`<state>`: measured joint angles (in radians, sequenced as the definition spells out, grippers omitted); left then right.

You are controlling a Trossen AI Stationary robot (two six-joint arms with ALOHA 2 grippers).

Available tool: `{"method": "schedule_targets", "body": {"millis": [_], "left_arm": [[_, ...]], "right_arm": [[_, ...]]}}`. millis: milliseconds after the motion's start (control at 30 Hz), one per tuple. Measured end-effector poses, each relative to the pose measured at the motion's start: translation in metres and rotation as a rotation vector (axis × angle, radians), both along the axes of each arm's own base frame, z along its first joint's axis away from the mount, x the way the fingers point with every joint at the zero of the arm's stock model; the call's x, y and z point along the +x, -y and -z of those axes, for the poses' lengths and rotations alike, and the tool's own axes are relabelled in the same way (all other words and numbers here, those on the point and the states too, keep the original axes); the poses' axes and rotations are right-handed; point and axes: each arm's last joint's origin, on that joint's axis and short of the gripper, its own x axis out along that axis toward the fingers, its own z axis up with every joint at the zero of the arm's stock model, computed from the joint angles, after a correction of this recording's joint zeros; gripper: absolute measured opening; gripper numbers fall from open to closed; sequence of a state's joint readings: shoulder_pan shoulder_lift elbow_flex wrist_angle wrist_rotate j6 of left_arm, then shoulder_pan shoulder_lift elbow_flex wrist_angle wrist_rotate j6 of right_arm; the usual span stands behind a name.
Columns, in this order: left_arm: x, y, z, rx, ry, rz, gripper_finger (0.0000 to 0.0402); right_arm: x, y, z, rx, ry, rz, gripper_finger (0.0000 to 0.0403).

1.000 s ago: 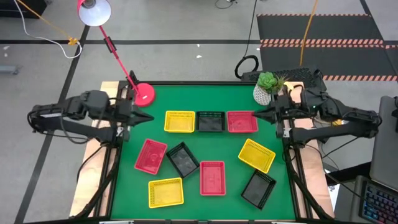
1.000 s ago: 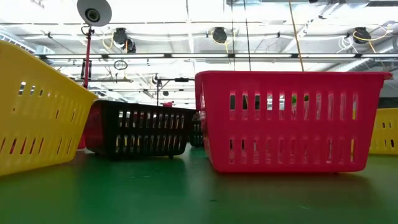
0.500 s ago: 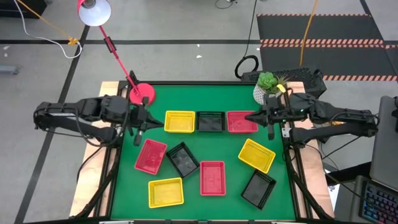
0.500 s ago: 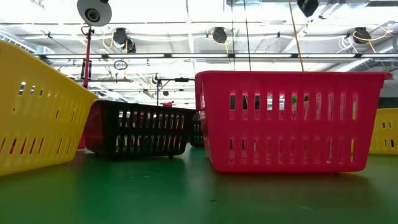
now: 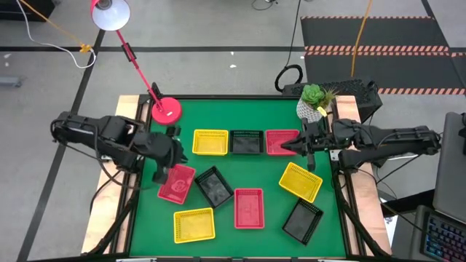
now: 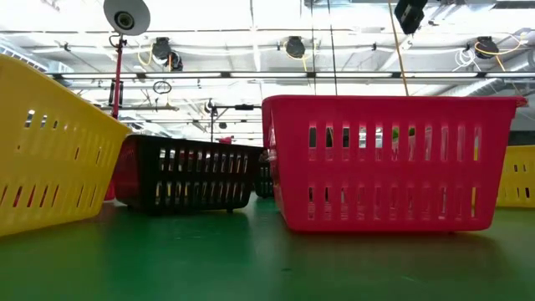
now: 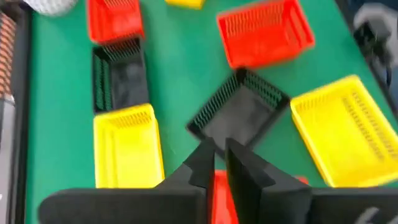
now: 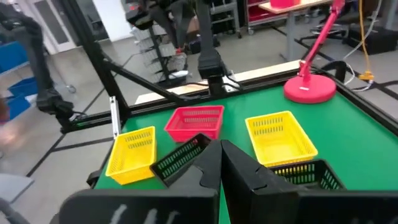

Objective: Stack baskets by color
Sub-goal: Stack the bottom left yellow bin on top of the top left yellow bin

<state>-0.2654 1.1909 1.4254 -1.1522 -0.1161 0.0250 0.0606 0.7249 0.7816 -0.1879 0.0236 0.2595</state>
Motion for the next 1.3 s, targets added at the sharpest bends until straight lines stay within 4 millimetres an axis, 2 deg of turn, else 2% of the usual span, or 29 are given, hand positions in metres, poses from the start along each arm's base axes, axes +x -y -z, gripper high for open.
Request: {"method": "schedule_targets", "body": {"millis": [233, 500, 667, 767, 900, 1033, 1167, 1300], "left_arm": [[0.010, 0.025, 0.020, 0.044, -0.158, 0.025, 0.0109], [0.020, 0.072, 0.043, 0.072, -0.236, 0.144, 0.0154], [0.031, 0.100, 0.060, -0.010, -0.266, 0.027, 0.0181], [0.037, 0.116, 0.070, -0.120, -0.303, -0.019, 0.0192], [0.051, 0.135, 0.082, -0.301, -0.351, -0.058, 0.0192], [0.063, 0.155, 0.098, -0.423, -0.409, -0.105, 0.0174], [0.064, 0.176, 0.117, -0.443, -0.467, -0.162, 0.0151], [0.062, 0.196, 0.133, -0.408, -0.444, -0.188, 0.0134]], "right_arm": [[0.005, -0.019, 0.020, 0.018, -0.033, -0.032, 0.0000], [0.006, -0.028, 0.017, -0.003, 0.020, -0.073, 0.0000], [0.006, -0.029, 0.017, -0.012, 0.013, -0.075, 0.0000], [0.006, -0.029, 0.017, -0.019, 0.013, -0.075, 0.0000], [0.006, -0.029, 0.017, -0.021, 0.014, -0.073, 0.0000], [0.008, -0.029, 0.018, -0.010, 0.005, -0.070, 0.0000], [0.013, -0.033, 0.022, -0.018, -0.018, -0.059, 0.0000], [0.018, -0.036, 0.025, -0.031, -0.027, -0.030, 0.0000]]}}
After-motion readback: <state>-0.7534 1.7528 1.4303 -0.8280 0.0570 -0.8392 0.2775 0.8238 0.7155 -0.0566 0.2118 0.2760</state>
